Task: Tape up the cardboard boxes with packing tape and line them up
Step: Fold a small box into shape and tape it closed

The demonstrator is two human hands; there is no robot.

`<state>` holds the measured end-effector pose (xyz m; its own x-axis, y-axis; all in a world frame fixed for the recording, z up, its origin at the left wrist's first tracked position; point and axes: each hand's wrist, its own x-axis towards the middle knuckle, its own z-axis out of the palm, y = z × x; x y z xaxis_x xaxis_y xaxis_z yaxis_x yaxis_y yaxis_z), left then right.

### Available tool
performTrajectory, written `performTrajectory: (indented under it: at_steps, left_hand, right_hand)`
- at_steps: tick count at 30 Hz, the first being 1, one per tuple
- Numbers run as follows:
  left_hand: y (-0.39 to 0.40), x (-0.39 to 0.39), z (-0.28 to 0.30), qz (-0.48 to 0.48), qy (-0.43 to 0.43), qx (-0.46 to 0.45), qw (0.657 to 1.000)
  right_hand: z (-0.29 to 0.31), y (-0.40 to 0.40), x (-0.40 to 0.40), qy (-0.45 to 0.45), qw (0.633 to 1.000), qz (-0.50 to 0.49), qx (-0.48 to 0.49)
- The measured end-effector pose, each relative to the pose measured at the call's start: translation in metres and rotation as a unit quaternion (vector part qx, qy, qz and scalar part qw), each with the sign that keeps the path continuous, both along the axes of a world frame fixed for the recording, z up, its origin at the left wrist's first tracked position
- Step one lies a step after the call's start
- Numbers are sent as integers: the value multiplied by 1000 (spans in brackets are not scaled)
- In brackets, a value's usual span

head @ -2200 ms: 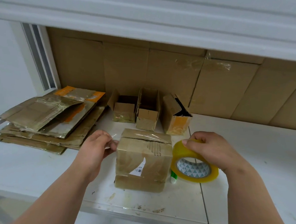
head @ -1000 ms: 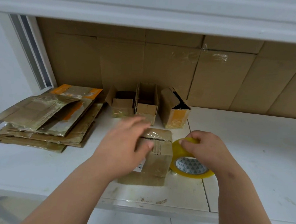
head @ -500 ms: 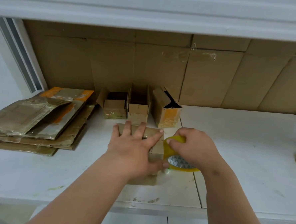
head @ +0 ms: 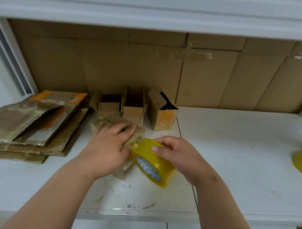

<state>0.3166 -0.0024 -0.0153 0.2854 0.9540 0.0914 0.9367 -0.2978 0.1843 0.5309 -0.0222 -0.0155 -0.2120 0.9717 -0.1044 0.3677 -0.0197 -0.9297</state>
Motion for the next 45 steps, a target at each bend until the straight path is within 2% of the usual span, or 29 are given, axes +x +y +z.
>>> performTrajectory:
  at_steps: [2, 5, 8, 12, 17, 24, 31, 37, 40, 43, 45]
  left_hand:
    - [5, -10, -6, -11, -13, 8, 1000]
    - [3, -22, -13, -1, -83, 22, 996]
    - [-1, -28, -8, 5, -147, -17, 989]
    - [1, -30, -12, 28, -161, 22, 986]
    - [8, -25, -22, 51, -179, 71, 980]
    - [8, -25, -21, 40, -193, 46, 979]
    - [7, -25, -13, 32, -198, 31, 979]
    - [2, -23, -24, 99, -252, 56, 961]
    - [1, -25, -26, 86, -220, 96, 967]
    - [-6, -23, -25, 119, -176, 86, 973]
    - [-11, -21, -25, 141, -159, 79, 974]
  right_hand:
    - [-8, -1, -7, 63, 998, 11, -16]
    - [-22, -4, -21, 102, 994, 36, -32]
    - [-35, -7, -30, 171, 983, 51, -51]
    - [-40, -13, -26, 228, 967, 91, -72]
    - [-49, -18, -24, 233, 967, 78, -71]
    - [-59, -30, -20, 238, 962, 108, -73]
    - [-68, -46, -15, 232, 963, 93, -103]
    - [-67, -43, -18, 204, 971, 80, -95]
    - [-68, -41, -14, 179, 977, 82, -84]
    - [-69, -37, -8, 176, 975, 107, -82]
    - [-67, -32, -3, 197, 974, 82, -79]
